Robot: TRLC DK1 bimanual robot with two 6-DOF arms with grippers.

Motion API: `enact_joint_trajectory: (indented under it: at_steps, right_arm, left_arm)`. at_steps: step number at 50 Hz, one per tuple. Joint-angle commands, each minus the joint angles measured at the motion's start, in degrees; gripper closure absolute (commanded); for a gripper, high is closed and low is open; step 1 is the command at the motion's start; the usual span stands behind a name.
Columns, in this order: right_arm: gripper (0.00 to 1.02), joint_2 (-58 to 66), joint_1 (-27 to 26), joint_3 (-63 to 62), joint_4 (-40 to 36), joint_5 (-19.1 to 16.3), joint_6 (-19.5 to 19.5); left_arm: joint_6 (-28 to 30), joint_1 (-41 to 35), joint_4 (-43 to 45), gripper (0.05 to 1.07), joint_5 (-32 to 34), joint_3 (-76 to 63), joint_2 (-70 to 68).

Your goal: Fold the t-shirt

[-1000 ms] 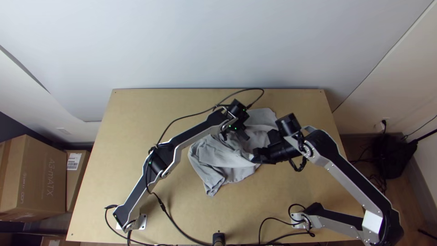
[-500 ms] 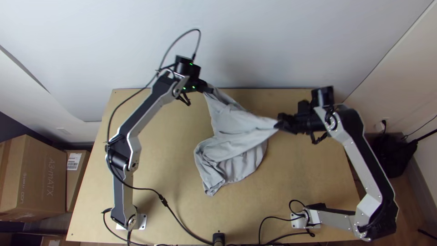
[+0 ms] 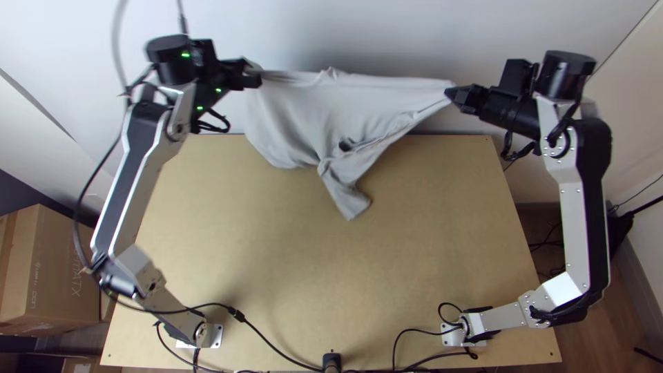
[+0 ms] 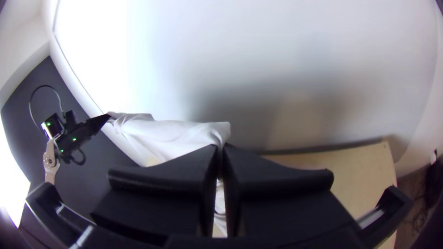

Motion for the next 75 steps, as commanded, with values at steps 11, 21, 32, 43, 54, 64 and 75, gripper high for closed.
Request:
enact_joint_trajectory:
  at_steps: [11,21,32,43,54,64,75]
  right_arm:
    - [1.00,-15.7,2.9,-7.2,6.4,3.3,-2.5]
    - [1.00,-25.0,4.1,-28.0,6.1,3.1,-3.3]
    - [1.00,-31.8,5.0,-43.4,5.0,2.9,-4.5]
    - [1.00,-33.2,2.3,-56.8,4.0,3.2,-4.4]
    - [1.00,-32.2,-3.8,-65.0,2.8,3.4,-4.6]
    - [1.00,-30.8,-6.7,-69.0,2.1,4.1,-6.2]
    - [1.00,-32.2,-6.7,-71.9,2.1,4.0,-6.0]
  left_arm:
    - [0.6,1.5,1.8,1.05,-6.6,-17.6,-25.5]
    - [0.3,-0.4,3.5,1.05,-0.1,-54.5,-39.6]
    - [-0.9,-11.1,1.5,1.05,6.6,-79.6,-47.5]
    - [-5.9,-19.8,-1.9,1.05,15.1,-85.3,-49.4]
    - [-1.7,-22.1,-9.0,0.33,17.9,-84.2,-50.5]
    - [4.7,-18.2,-11.7,0.13,18.8,-81.8,-47.8]
    - [7.0,-6.9,-7.0,0.21,19.5,-76.0,-37.2]
